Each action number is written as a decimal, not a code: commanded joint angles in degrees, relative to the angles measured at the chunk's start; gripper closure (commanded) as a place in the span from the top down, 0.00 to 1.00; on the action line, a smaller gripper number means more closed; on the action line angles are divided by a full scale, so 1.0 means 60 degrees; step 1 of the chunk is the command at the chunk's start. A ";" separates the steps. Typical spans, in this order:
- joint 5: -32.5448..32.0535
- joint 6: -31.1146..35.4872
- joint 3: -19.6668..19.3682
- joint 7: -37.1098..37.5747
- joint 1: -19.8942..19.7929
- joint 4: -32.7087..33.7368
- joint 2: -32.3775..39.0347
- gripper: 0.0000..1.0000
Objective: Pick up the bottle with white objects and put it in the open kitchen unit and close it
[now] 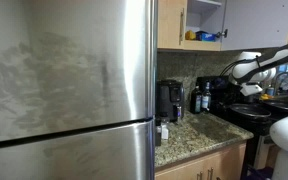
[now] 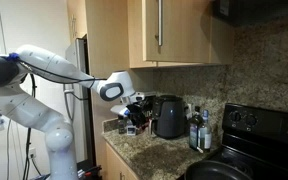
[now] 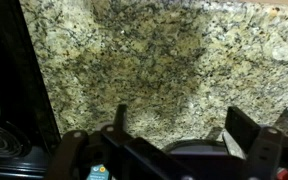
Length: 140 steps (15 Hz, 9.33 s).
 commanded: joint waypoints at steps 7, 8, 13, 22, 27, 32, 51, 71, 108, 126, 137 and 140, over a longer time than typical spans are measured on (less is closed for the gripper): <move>0.0092 -0.0032 0.0089 -0.0058 -0.0071 -0.0116 0.0087 1.00; 0.0092 -0.0032 0.0089 -0.0058 -0.0071 -0.0116 0.0087 1.00; 0.0675 -0.0408 0.1508 0.0124 0.1742 -0.0072 -0.0016 1.00; 0.1078 -0.0839 0.2951 0.0791 0.3357 0.0779 0.0734 1.00; 0.2394 -0.0416 0.3096 0.1582 0.3673 0.2844 0.2553 1.00; 0.2408 -0.0437 0.3234 0.1695 0.3588 0.2973 0.2616 1.00; 0.1868 0.0109 0.3650 0.2682 0.3132 0.5346 0.6763 1.00; 0.0516 0.0402 0.3909 0.4803 0.3377 0.6273 0.8279 0.40; 0.1655 -0.1440 0.4130 0.5574 0.2662 0.5516 0.6352 1.00; 0.1771 -0.1181 0.4009 0.5408 0.2780 0.6170 0.7818 0.66; 0.1348 -0.0637 0.4049 0.5737 0.2909 0.5697 0.7214 0.37; 0.1233 -0.0386 0.4180 0.5817 0.3036 0.5018 0.6206 0.37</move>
